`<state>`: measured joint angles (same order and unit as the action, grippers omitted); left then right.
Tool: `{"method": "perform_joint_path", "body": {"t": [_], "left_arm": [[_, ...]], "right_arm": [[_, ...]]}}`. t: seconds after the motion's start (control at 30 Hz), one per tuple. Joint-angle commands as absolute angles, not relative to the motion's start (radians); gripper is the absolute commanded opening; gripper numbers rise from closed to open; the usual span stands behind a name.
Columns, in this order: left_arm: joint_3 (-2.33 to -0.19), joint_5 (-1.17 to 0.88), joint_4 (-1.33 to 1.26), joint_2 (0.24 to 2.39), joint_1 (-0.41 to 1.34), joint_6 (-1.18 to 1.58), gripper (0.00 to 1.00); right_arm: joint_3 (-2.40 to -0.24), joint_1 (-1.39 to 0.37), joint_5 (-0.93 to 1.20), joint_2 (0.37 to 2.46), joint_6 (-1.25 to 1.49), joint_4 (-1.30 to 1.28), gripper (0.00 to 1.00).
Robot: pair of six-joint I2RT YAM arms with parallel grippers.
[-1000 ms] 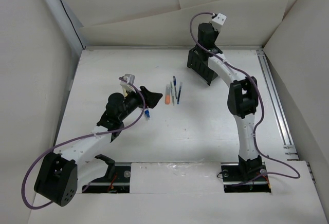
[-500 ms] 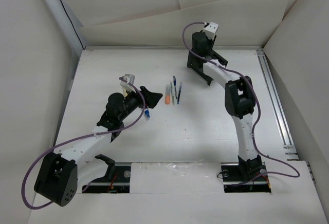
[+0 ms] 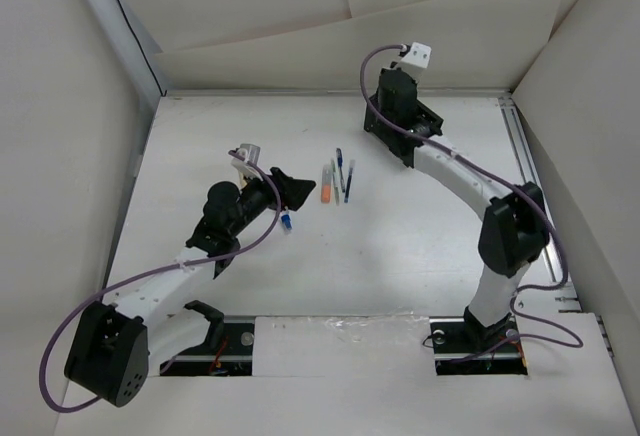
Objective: Sort the stationery into containers
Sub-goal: Place the pen in the storage box, then pick up the pen from the center of the board.
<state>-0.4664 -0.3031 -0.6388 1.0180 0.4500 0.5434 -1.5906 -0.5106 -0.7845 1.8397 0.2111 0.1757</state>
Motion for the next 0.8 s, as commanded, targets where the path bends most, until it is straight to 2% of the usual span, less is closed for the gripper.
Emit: {"method": "perform_joint_path", "body": {"t": [0.0,0.03,0.13,0.2,0.27,0.3,0.4,0.5,0.77], "left_arm": [[-0.480,-0.310,-0.690,0.974,0.453,0.548,0.75],[-0.480,-0.310,-0.690,0.963,0.453,0.548,0.75],[-0.480,-0.299,-0.690,0.963,0.453,0.548,0.75],[-0.480,-0.299,-0.690,0.954,0.453,0.548,0.75],[-0.480,-0.299,-0.690,0.954,0.453,0.548,0.75],[-0.480,-0.299,-0.690,0.954,0.453,0.548,0.75],[-0.480,-0.299,-0.690,0.954,0.453,0.548,0.75],[-0.480,-0.299,-0.690,0.954,0.453,0.548,0.75],[-0.480,-0.299,-0.690,0.963,0.453,0.548,0.75]], "right_arm": [[-1.490,-0.552,-0.568,1.789,0.351,0.068,0.03],[-1.433,-0.552,-0.527,1.780,0.385,0.058,0.00],[-1.396,-0.575,-0.423,1.793,0.396,0.032,0.00],[-1.405,-0.589,-0.432,1.821,0.405,-0.032,0.04],[-1.448,-0.598,-0.433,1.873,0.434,-0.119,0.19],[-1.460,-0.598,-0.433,1.890,0.434,-0.141,0.34],[-1.505,-0.569,-0.391,1.962,0.456,-0.199,0.54],[-1.555,-0.558,-0.347,2.029,0.465,-0.242,0.56],[-1.600,-0.537,-0.291,2.114,0.465,-0.255,0.50]]}}
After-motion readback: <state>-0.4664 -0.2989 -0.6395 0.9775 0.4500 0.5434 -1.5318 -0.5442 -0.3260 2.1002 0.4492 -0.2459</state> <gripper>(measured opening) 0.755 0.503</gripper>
